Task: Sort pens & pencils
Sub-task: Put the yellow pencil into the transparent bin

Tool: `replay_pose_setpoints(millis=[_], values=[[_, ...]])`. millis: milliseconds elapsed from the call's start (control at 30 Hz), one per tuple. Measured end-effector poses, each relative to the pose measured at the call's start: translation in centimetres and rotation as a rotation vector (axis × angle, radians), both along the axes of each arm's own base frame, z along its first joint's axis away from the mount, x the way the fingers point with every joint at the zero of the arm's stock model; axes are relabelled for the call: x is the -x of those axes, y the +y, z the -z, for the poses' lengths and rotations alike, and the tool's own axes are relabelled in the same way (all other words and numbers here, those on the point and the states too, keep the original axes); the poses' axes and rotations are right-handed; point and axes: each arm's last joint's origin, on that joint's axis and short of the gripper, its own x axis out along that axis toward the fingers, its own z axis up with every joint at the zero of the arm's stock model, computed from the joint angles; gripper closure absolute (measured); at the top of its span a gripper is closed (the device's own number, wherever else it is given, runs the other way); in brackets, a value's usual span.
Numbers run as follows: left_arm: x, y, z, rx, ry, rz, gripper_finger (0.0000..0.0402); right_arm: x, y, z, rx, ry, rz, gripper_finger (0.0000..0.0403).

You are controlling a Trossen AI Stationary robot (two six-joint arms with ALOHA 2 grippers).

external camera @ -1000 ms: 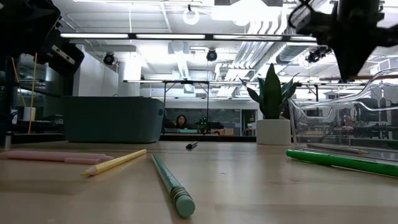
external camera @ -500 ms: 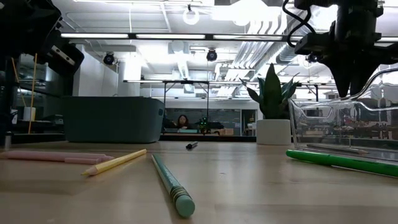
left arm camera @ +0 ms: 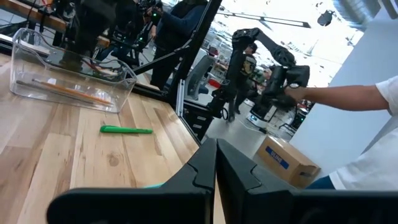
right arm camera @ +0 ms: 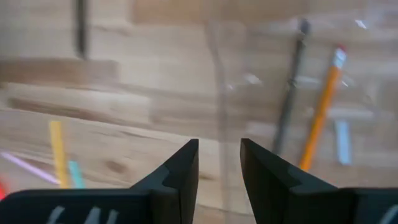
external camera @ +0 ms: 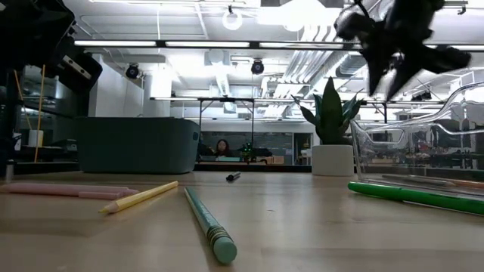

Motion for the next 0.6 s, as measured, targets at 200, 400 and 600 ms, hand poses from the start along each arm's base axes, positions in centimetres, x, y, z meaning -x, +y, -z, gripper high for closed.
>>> replay_pose_setpoints(millis=[200,400,600], values=[[0.0,0.0,0.0,0.002,0.004,0.008,0.0401,-1.9,0.0,-2.4,0.091,-0.222,-0.028,0.0293],[-0.4,0.0,0.5,0.031,0.077,0.024,0.0401,-4.0,0.3,-3.0,0.115,-0.368,-0.087,0.0293],[-0.7,-0.1,0.3,0.042,0.14,0.091,0.0401,-6.5,1.1,-1.8,0.096,-0.428,-0.148,0.0293]])
